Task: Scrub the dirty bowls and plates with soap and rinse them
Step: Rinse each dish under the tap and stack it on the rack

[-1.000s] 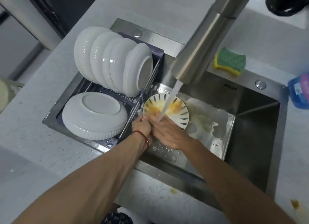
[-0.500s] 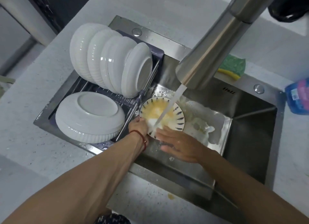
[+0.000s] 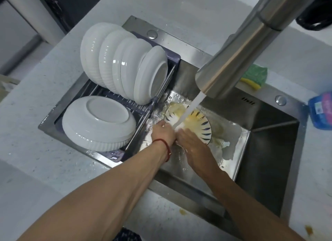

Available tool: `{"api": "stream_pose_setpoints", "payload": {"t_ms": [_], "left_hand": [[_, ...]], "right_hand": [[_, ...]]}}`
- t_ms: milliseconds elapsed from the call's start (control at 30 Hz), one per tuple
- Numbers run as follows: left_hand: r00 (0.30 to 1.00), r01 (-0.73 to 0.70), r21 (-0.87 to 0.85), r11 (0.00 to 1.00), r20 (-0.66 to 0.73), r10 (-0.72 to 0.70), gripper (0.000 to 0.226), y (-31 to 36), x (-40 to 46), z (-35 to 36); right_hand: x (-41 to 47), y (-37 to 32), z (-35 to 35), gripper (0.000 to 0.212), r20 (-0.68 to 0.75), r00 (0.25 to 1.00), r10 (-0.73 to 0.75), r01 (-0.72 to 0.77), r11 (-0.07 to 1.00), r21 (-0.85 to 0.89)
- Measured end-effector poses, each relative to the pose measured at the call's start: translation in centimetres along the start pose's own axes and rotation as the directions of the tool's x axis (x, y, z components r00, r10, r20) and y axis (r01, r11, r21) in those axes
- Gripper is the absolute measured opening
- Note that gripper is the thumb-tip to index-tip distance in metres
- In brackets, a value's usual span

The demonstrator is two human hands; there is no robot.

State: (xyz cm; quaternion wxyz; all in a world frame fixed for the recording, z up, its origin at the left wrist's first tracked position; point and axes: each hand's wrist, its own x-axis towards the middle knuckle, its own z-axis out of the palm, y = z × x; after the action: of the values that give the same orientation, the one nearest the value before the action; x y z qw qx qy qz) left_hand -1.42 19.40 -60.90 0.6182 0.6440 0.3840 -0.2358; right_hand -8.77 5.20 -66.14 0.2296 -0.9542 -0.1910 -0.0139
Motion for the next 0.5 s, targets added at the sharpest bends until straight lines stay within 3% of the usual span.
{"api": "stream_pose_setpoints", "payload": {"t_ms": [67,100,133,200,267,300,400,500], "left_hand": [[0.989,-0.105,0.012,0.994,0.107,0.103,0.030,0.0,-0.8,1.1],[0.983,-0.119,-0.005,0.993,0.137,0.119,0.033,0.1,-1.3,1.4],[0.982,-0.112,-0.010,0.994,0.150,0.113,0.038,0.2,-1.8,1.8],[0.971,-0.188,0.099,0.977,0.166,0.170,0.047,-0.1,-1.9,2.2],[0.949,-0.300,0.254,0.920,0.178,0.260,0.055,-0.8,-0.8,2.0],[0.957,-0.282,0.291,0.914,0.154,0.246,0.056,-1.2,0.2,1.7],[0.985,-0.174,0.285,0.943,0.069,0.161,0.050,-0.8,1.2,-0.4],[0.999,0.044,0.036,0.998,-0.007,-0.044,0.068,-0.3,1.5,-2.1]], "right_hand": [[0.9,-1.0,-1.3,0.046,-0.020,0.969,0.245,-0.238,0.954,0.181],[1.7,-1.7,-1.8,0.035,-0.017,0.911,0.413,-0.388,0.868,0.309],[2.5,-2.5,-2.4,0.025,0.023,0.822,0.569,-0.516,0.727,0.452],[3.8,-4.0,-3.3,0.016,0.205,0.632,0.747,-0.609,0.315,0.727],[4.6,-4.5,-3.8,0.020,0.367,0.519,0.772,-0.552,-0.025,0.833],[4.7,-4.5,-4.0,0.024,0.417,0.492,0.764,-0.512,-0.133,0.849],[4.5,-3.7,-5.1,0.033,0.537,0.490,0.687,-0.449,-0.329,0.831],[4.8,-1.9,-6.4,0.033,0.602,0.493,0.627,-0.396,-0.455,0.798]]}}
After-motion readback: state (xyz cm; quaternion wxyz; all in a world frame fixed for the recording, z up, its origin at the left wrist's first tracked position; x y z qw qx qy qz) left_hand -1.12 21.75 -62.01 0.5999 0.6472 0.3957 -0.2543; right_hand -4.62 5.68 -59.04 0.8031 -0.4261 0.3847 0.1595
